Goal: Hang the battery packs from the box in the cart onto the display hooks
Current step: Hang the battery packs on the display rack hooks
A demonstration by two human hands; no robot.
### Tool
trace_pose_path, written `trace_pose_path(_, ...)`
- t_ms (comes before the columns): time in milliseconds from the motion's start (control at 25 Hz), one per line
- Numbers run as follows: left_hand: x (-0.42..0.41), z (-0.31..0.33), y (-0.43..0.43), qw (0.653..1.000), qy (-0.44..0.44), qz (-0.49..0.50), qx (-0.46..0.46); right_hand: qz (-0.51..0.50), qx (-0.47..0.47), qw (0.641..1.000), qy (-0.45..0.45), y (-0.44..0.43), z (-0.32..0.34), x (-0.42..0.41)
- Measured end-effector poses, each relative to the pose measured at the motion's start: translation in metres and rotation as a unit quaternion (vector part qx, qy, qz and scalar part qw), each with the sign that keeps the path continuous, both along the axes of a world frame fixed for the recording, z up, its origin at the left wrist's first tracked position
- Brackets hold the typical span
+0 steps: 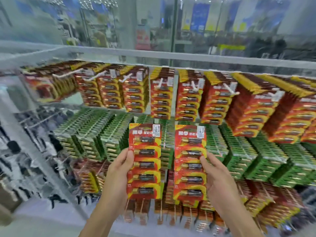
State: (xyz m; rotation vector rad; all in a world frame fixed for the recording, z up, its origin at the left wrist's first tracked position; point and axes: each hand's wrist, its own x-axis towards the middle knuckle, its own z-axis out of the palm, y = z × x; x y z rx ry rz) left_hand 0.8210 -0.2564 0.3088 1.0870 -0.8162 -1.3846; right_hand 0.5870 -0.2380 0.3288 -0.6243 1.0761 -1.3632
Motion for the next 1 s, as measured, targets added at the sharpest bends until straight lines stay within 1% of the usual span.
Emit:
trace_pose_path(160,0.028,0.007,-0.013,1.0,0.018,0.022,0.014,-0.008,0.005,1.0,0.008,-0.016,0.006,0.033)
trace_pose_path(320,0.043,0.012,-0.025,0.999,0.017,0.036,0.004,-0.009,-0.002,1.0,0.003,-0.037,0.013,0.047)
trace_pose_path(480,0.058,0.012,-0.037,0.997,0.009,0.075,-0.009,0.03,-0.02,0.999,0.001,-0.061,0.019,0.062)
trace_pose_path(560,0.064,0.014,-0.042,0.995,0.007,0.097,-0.015,0.052,-0.02,0.998,-0.018,-0.074,0.018,0.071)
trace_pose_path(800,0.1,0.035,-0.063,0.987,-0.008,0.144,-0.068,0.073,-0.008,0.996,-0.052,-0.101,0.011,0.095)
trace_pose_path(1000,0.135,0.066,-0.098,0.983,-0.047,0.151,-0.097,0.064,-0.009,0.997,-0.051,-0.113,0.021,0.112)
